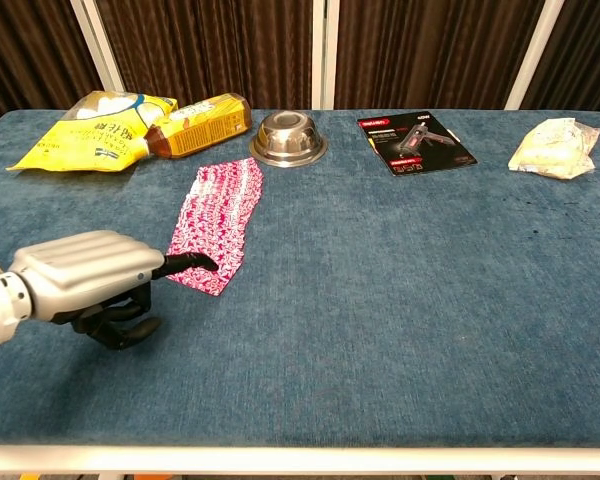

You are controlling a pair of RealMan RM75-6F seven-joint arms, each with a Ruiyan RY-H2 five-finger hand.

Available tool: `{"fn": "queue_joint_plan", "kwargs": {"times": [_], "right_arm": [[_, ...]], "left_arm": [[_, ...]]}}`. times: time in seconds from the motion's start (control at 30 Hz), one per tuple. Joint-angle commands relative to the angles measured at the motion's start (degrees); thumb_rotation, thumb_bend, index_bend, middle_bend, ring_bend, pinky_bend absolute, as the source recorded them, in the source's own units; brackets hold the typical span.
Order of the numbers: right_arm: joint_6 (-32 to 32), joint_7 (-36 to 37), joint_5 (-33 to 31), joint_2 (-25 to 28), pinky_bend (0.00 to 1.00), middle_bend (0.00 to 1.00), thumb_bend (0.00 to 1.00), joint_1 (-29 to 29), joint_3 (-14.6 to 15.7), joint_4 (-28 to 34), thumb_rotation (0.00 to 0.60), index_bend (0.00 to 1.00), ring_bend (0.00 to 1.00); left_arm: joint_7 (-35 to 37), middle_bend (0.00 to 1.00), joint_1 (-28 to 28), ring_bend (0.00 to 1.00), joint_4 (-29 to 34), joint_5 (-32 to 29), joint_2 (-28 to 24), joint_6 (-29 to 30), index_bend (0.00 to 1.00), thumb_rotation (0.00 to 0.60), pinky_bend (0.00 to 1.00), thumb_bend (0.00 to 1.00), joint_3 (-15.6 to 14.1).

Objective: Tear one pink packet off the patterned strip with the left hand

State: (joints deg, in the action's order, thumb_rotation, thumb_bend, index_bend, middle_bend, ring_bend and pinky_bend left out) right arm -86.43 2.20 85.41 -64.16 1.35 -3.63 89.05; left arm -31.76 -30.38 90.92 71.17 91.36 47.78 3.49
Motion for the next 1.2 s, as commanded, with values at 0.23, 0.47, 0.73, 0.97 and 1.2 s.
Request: {"fn": "queue_joint_plan", "kwargs": {"times": [0.23,0.47,0.73,0.97,1.2], "right_arm": [[0.48,1.27,-0.61,-0.04,0.0,0.0,0.15,0.15,-0.29,-1.09,0.6,0.0,0.0],[0.89,1.38,-0.83,-0.17,0.0,0.0,0.15,0.37,-0.37,-1.33,0.6,0.0,0.0],[0.92,0.94,-0.62,-0.44,0.0,0.0,0.15,0.47,-0.25,-1.19,0.6,0.0,0.0],[0.65,-0.27,-0.26,-0.47,0.0,0.0,0.15,0.57,-0.22,-0.22,0.6,0.0,0.0],[0.51,-1.22,-0.25,-0.38,0.0,0.0,0.15,0.6,-0.26,0.58,0.6,0.0,0.0]], "left_arm": [[-3.72,0.94,-4.59,0.95,-2.89,-9.15,2.06,-2.02,0.09,0.6,0.95,0.54,1.1],[-5.48,0.94,-5.97,0.95,-2.62,-12.93,1.83,-1.26,0.09,0.6,0.95,0.54,-0.34],[-6.04,0.94,-6.18,0.95,-0.28,-15.25,-0.51,0.97,0.09,0.6,0.95,0.54,-2.31],[-6.2,0.94,-6.2,0.95,0.92,-17.64,-2.81,2.27,0.09,0.6,0.95,0.54,-3.83],[-5.77,0.94,-6.27,0.95,1.31,-19.5,-4.53,2.83,0.09,0.6,0.95,0.55,-5.26]]}}
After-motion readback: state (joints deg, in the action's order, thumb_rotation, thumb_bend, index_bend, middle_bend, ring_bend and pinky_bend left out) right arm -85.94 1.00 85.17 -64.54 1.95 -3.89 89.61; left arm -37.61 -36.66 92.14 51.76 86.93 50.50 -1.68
